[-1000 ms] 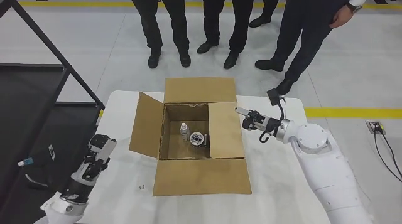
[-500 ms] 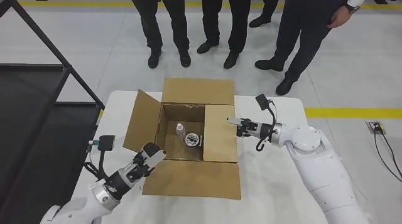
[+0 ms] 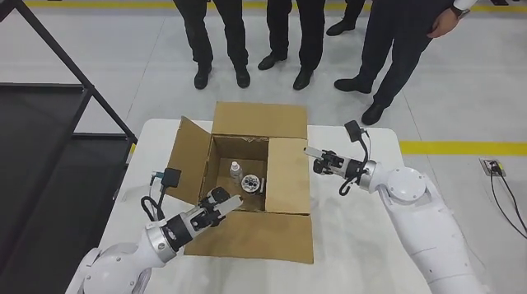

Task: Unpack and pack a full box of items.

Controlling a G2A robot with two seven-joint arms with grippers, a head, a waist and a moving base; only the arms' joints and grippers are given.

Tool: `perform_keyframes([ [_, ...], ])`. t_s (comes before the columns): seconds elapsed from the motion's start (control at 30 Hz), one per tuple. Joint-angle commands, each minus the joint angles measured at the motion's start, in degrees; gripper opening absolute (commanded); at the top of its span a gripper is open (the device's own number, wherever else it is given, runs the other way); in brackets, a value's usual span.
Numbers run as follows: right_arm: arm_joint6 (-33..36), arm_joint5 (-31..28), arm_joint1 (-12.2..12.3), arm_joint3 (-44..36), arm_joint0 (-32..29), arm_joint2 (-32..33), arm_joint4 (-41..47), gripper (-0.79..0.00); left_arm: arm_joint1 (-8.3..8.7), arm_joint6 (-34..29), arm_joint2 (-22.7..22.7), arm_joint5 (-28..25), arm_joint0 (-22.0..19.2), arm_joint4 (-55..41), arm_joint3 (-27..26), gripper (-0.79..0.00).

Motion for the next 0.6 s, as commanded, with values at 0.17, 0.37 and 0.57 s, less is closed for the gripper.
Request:
perform_keyframes([
  [0.17, -0.94, -1.14, 0.18, -2.15, -1.2, 0.28, 0.6, 0.0, -0.82, 0.04, 5.9, 5.41, -7.55, -4.03, 3.83, 0.0],
  [0.37, 1.14, -4.22, 1.18, -4.14, -2.83, 2.45, 1.31, 0.0, -2.12, 0.14, 12.89, 10.18, -17.74, -4.63, 12.0, 0.0],
  [0.57, 4.26, -6.56, 2.38, -6.13, -4.91, 4.83, 1.7, 0.0, -3.57, 0.91, 19.05, 13.38, -26.19, -2.48, 21.6, 0.0],
])
